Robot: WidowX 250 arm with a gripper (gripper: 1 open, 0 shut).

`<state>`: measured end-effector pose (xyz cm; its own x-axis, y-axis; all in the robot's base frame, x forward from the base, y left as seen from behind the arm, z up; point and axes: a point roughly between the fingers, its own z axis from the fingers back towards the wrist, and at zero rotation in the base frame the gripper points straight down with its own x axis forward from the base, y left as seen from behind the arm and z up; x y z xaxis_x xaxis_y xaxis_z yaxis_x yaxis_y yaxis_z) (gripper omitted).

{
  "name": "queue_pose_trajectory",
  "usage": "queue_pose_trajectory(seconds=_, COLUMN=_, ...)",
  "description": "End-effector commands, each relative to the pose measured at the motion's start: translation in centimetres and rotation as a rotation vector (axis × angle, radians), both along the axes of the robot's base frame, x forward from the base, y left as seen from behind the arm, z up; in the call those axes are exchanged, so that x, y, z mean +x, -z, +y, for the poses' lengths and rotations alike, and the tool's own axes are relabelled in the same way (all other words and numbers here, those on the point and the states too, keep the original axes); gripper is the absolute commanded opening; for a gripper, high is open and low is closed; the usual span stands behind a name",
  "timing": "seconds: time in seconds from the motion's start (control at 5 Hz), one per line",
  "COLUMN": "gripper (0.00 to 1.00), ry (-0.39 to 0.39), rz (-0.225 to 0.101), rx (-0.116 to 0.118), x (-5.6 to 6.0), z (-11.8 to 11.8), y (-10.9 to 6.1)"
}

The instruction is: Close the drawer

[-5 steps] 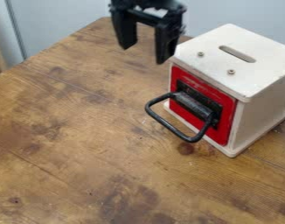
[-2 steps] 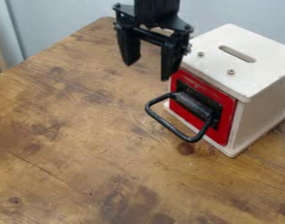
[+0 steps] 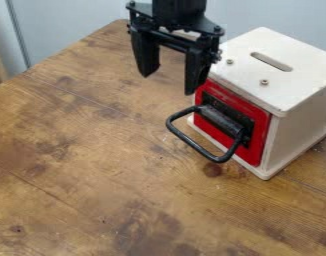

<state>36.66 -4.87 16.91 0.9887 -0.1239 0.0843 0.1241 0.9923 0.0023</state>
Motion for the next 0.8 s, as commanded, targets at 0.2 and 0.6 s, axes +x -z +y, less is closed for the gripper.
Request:
queue_pose_trajectory(seconds=0.2, gripper=1.00, ry=-0.018, rz=-0.091, rx=-0.016, x=0.2, z=0.2, y=-2.6)
queue_pose_trajectory(seconds=0.6, gripper=1.00, ry=-0.095, rz=-0.086, rx=-0.010, x=0.9, z=0.7, y=-2.7)
